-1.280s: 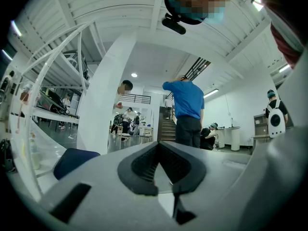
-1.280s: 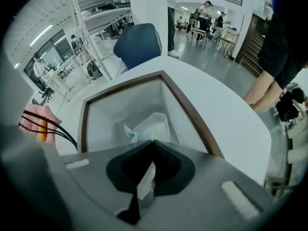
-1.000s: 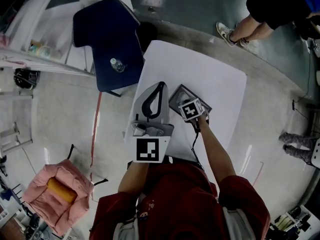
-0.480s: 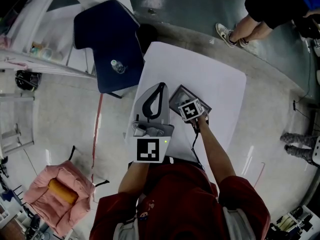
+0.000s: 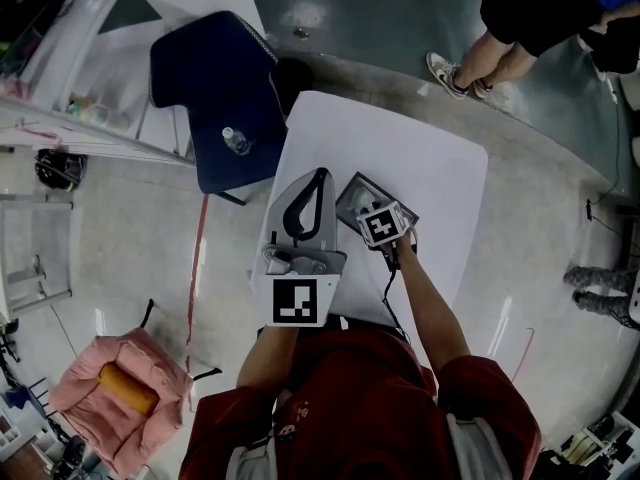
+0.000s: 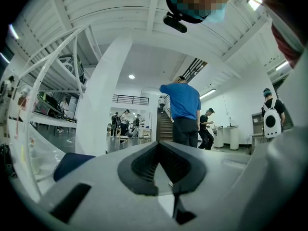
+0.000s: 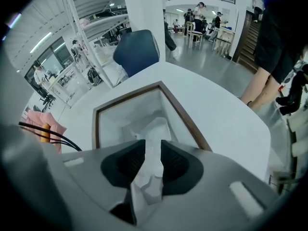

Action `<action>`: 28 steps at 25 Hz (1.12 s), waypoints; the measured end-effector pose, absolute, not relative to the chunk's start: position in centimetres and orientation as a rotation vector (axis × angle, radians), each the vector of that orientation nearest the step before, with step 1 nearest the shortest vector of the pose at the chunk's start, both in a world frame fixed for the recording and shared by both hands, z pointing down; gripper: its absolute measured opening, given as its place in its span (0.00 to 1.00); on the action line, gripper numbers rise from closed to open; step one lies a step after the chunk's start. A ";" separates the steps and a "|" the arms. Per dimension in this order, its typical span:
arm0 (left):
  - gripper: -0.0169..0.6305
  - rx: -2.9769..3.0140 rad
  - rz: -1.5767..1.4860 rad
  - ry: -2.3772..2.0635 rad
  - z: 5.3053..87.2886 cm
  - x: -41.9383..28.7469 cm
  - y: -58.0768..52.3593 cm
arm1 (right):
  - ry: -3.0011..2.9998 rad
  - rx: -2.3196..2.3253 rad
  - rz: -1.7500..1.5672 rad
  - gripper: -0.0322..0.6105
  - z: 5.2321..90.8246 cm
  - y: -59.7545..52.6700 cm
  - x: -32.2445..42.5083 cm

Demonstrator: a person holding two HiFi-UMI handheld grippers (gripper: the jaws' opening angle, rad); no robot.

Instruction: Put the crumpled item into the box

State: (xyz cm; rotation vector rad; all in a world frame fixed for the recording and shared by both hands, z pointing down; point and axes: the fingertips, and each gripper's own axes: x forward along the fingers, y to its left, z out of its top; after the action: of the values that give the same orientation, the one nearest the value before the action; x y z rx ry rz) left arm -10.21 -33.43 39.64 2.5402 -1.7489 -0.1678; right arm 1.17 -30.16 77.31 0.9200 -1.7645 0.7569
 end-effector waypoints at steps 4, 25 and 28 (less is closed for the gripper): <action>0.03 2.544 -0.163 -1.745 39.2 -9.7 -32.7 | -1.799 0.943 0.752 0.21 76.1 -30.0 1.1; 0.03 2.617 -0.196 -1.778 35.8 -6.7 -27.6 | -2.118 1.174 0.646 0.21 62.4 -28.2 1.7; 0.03 2.630 -0.199 -1.774 35.5 -6.1 -26.9 | -2.175 1.216 0.608 0.21 59.5 -27.8 2.0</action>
State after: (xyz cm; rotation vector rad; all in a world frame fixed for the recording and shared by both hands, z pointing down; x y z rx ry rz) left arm -6.07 -26.95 35.46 2.6302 -1.7742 -0.1988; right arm 2.01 -27.76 59.53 1.2163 -2.1755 0.6077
